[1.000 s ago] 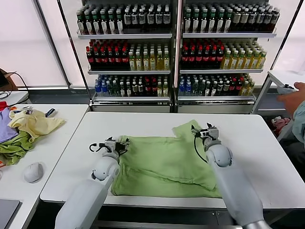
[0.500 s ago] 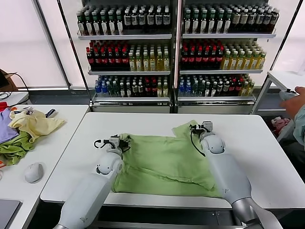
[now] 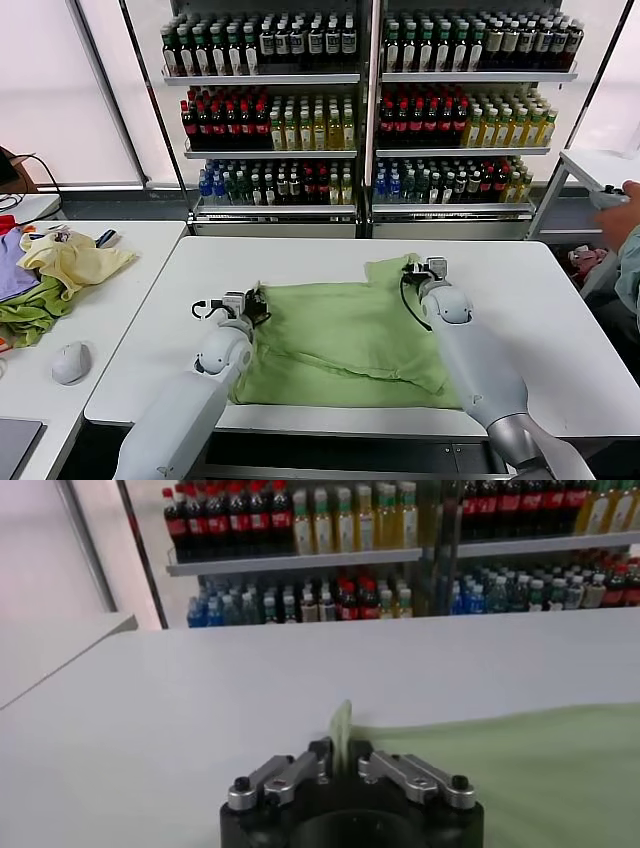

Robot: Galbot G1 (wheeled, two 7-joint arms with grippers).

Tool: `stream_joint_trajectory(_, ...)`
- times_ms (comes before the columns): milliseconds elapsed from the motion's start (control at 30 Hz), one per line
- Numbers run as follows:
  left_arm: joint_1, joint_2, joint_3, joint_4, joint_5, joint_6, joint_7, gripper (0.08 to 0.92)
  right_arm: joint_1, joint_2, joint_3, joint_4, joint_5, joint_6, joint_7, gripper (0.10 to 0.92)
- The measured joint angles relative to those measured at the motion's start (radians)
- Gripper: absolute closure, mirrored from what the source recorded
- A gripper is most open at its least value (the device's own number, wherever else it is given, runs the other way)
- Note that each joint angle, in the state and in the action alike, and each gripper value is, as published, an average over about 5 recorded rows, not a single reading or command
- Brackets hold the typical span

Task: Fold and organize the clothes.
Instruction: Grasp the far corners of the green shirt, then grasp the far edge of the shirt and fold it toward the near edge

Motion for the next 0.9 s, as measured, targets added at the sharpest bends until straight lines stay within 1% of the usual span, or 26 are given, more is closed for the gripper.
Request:
stream_joint_trajectory(67,0.011,0.007,-0.004,-0.017,-0.006,-0.011,0.001,0.900,-0.019,-0.009,0.004,0.034,0.009,0.007,0.002,0.907)
stream_joint_trajectory(133,0.025,0.016,-0.009,-0.037,-0.014,-0.023,0.003,0.900,-0.041,-0.019,0.010,0.077,0.020,0.013,0.004,0.911)
stream_joint_trajectory(333,0.073,0.041,-0.026,-0.118,-0.043,-0.064,0.005,0.900,-0.113,-0.055,0.031,0.225,0.056,0.024,0.007,0.911)
stream_joint_trajectory(533,0.123,0.078,-0.059,-0.230,-0.079,-0.095,0.011,0.900,-0.195,-0.100,0.072,0.390,0.097,0.022,0.013,0.911)
stream_joint_trajectory(900,0.241,0.153,-0.130,-0.426,-0.134,-0.099,0.033,0.900,-0.401,-0.152,0.188,0.666,0.135,0.009,0.021,0.911)
